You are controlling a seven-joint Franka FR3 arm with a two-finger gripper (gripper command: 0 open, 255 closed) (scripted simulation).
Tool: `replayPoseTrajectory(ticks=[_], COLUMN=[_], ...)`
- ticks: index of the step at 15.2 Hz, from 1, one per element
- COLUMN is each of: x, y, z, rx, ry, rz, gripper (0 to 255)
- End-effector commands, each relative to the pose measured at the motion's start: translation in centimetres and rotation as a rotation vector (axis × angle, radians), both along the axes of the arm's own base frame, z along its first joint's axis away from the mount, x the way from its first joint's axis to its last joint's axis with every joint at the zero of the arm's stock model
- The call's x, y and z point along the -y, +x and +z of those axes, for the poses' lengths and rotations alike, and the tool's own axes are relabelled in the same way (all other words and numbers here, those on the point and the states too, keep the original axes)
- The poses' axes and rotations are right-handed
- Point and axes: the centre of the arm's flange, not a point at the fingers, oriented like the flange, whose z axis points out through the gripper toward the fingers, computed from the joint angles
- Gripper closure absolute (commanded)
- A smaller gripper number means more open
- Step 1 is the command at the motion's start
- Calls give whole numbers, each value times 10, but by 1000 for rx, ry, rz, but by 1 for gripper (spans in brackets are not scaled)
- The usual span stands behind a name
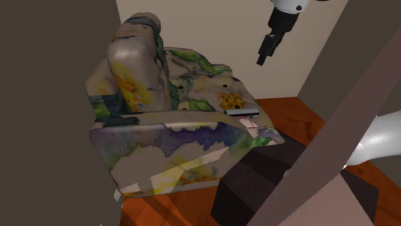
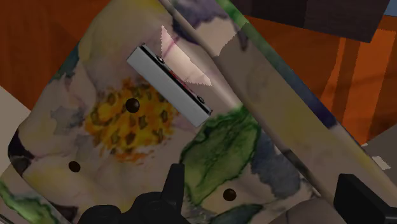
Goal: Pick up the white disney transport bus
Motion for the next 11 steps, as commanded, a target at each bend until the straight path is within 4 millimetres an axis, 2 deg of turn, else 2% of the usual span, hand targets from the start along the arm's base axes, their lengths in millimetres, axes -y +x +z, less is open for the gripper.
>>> replayPoseTrajectory(ticks=[1,11], x=[0,57], y=[0,36], z=[0,-117], rx=[0,-55], ry=[0,10], rz=[0,222], gripper=[0,0])
